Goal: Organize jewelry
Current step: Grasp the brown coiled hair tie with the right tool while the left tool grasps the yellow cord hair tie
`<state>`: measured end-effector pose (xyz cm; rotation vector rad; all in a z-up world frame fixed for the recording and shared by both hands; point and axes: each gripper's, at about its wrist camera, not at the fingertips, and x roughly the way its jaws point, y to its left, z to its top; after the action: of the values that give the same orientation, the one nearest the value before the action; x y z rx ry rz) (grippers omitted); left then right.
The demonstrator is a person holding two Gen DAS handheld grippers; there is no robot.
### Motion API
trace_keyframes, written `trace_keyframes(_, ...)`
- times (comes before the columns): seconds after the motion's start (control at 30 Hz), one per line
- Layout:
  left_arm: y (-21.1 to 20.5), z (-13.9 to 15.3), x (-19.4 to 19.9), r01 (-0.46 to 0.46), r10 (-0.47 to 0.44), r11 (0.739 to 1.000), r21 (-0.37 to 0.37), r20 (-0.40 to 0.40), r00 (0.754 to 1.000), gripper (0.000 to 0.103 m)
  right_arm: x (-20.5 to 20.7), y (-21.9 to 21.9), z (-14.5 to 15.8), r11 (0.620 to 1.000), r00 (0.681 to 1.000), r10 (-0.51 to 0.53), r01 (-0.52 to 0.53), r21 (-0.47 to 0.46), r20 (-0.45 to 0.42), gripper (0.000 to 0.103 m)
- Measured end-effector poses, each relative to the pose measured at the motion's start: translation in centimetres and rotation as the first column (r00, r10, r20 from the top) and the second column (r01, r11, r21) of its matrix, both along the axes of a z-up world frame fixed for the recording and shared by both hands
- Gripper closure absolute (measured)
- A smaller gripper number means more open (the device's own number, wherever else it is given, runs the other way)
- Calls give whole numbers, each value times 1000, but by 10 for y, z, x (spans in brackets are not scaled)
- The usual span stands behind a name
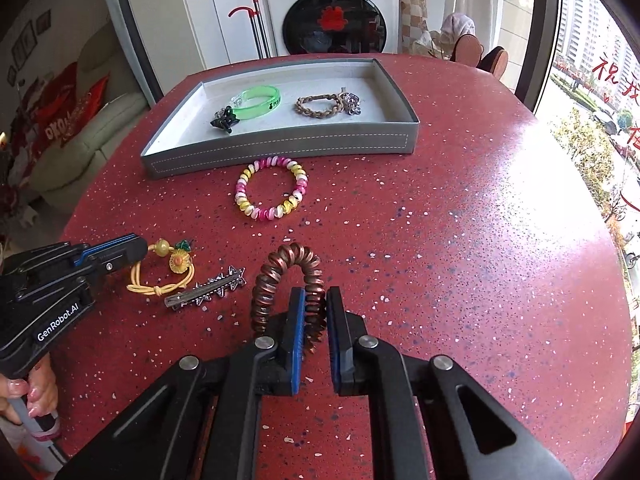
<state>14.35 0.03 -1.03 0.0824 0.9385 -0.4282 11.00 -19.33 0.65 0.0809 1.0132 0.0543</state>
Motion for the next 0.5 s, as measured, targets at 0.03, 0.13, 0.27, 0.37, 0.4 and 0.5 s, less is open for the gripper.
trace_keyframes(0.03,1,2,0,-2,2,1000,-5,2,1000,82,1,-1,2,1000,1000,-4,4,5,3,91)
trace_keyframes(0.13,2,7,0,-3,4,1000,-14,11,1000,82,1,-2,5,1000,1000,-9,8,15,11,91)
trace_keyframes(0.27,4,13,0,-1,1,1000,-21,25,1000,82,2,0,6,1000,1000,1,-1,23,15,91)
trace_keyframes(0.37,2,10,1,-9,9,1000,11,28,1000,82,1,0,5,999,1000,3,-4,32,12,91)
trace_keyframes(0.4,1,8,1,-17,16,1000,26,33,999,82,0,0,5,999,1000,4,-4,35,12,91)
trace_keyframes(0.5,-1,5,-1,-25,23,998,52,42,999,82,-2,0,5,999,1000,5,-5,41,12,91)
